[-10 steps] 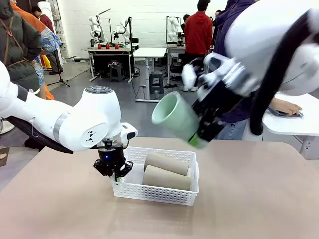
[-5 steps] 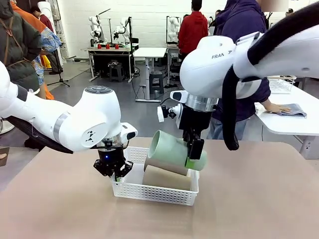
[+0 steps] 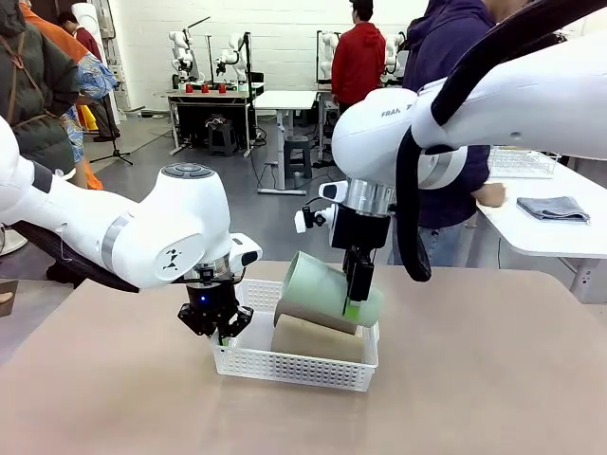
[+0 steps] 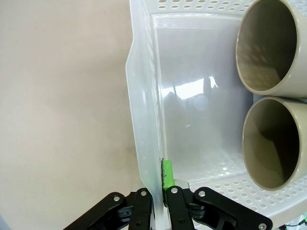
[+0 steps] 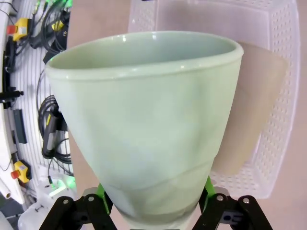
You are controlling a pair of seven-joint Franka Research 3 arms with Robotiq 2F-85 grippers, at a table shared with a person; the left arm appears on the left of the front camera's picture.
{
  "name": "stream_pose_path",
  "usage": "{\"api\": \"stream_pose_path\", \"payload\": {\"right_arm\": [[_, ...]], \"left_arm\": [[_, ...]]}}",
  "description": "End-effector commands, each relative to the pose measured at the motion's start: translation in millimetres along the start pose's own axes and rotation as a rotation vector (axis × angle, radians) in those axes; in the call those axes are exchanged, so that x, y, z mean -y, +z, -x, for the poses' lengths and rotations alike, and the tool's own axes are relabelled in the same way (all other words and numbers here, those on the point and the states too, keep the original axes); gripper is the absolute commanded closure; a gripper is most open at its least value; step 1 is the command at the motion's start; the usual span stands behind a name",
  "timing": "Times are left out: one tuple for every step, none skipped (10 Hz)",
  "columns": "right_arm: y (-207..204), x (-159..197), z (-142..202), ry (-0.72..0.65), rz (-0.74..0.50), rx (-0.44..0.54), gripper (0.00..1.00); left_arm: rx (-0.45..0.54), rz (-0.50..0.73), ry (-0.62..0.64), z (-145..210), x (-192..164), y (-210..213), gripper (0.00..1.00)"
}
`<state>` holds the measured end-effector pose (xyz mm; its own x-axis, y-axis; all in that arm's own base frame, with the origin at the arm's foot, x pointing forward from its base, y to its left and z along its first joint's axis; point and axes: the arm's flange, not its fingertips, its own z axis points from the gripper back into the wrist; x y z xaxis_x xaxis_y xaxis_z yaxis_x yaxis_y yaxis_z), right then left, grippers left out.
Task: Clean and organize the cups into the basket.
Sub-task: Pick up the Reusable plastic cup from the right side of the table and stack it inside the Organizing basket in the center of the table.
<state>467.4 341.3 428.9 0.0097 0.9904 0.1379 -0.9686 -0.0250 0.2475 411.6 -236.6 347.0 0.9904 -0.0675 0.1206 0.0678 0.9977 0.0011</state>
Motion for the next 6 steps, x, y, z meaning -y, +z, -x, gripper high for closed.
{"api": "stream_pose_path", "payload": {"right_arm": [[-3,19,-8,-0.038,-0.004,-0.021,0.19],[-11,27,-7,-0.042,-0.018,-0.018,0.19],[-21,34,-6,-0.05,-0.037,-0.022,0.19],[-28,38,-4,-0.05,-0.051,-0.022,0.19],[-33,41,-3,-0.05,-0.063,-0.025,0.19],[-36,42,-1,-0.051,-0.074,-0.024,0.19]], "left_arm": [[0.007,-0.002,-0.002,0,0,2,1.0],[0.007,-0.002,-0.002,0,0,2,1.0],[0.007,-0.002,-0.002,0,0,2,1.0],[0.007,-0.002,-0.002,0,0,2,1.0],[0.007,-0.002,-0.002,0,0,2,1.0],[0.007,-0.002,-0.002,0,0,2,1.0]]}}
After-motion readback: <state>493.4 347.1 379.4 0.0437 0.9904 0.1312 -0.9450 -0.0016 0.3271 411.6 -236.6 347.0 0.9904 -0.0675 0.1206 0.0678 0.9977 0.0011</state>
